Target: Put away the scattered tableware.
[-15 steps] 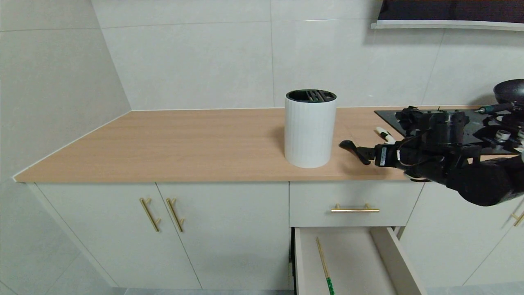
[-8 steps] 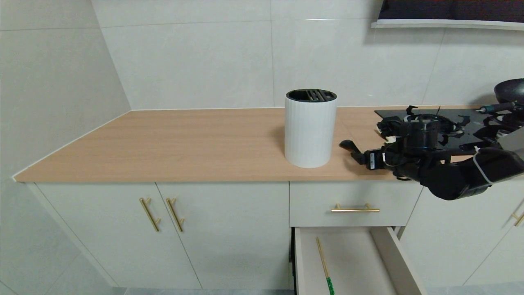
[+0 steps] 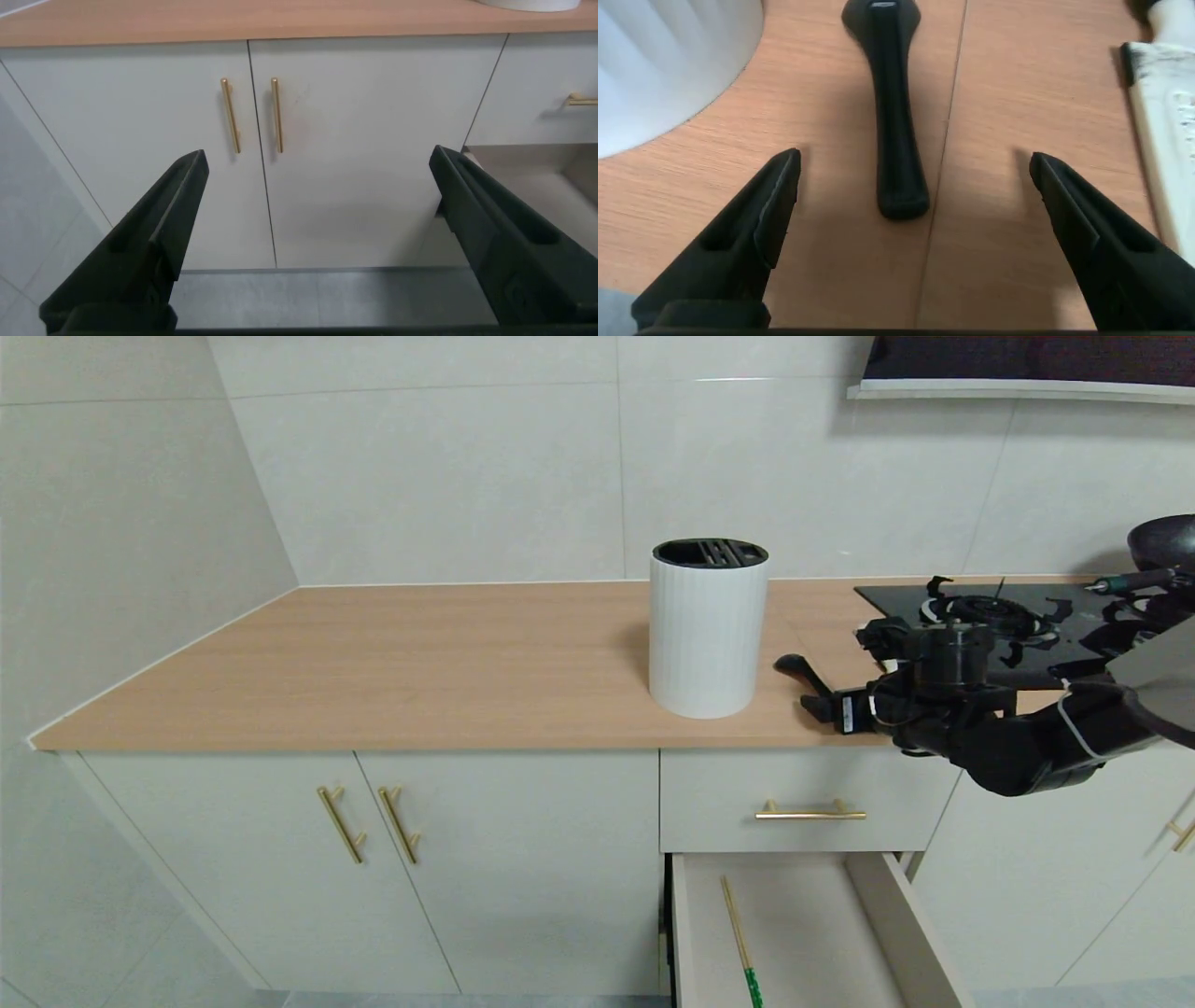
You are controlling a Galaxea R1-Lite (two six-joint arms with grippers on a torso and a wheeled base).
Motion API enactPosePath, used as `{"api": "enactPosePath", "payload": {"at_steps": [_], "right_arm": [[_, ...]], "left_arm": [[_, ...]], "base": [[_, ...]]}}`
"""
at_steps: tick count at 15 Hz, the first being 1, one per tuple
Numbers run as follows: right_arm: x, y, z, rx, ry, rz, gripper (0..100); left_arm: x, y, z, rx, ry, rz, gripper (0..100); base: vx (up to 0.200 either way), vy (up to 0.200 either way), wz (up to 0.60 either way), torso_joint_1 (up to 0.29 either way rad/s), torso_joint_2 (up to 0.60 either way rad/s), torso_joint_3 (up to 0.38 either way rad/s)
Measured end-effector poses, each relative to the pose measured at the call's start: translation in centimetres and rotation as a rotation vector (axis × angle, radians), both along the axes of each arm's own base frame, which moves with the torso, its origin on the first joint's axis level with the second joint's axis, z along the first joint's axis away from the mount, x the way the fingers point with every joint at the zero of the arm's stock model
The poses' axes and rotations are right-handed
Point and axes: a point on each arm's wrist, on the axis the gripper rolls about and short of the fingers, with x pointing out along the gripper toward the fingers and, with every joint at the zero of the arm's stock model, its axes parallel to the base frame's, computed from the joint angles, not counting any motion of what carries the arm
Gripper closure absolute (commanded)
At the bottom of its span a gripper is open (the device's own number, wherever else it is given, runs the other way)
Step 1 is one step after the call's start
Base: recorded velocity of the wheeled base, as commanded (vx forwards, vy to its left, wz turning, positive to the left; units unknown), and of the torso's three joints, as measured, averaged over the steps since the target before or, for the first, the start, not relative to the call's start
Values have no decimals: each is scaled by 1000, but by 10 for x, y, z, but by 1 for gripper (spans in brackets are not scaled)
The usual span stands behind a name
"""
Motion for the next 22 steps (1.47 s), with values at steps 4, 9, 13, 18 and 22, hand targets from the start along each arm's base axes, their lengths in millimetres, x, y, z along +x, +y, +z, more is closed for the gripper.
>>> {"api": "enactPosePath", "payload": {"at_steps": [4,9,13,18,22], "right_arm": [[3,2,-6,0,9,2,100],[4,3,-8,3,14,2,100],[-3,2,-1,41,14,-17,100],[-48,-7,26,152,29,-43,100],[-102,-17,31,176,100,-28,100]], "left_arm": [[0,0,0,0,0,0,0],[0,0,0,0,0,0,0],[0,0,0,0,0,0,0],[0,0,0,0,0,0,0],[0,0,0,0,0,0,0]], "base": [[0,0,0,0,0,0],[0,0,0,0,0,0],[0,0,0,0,0,0],[0,0,0,0,0,0],[0,0,0,0,0,0]]}}
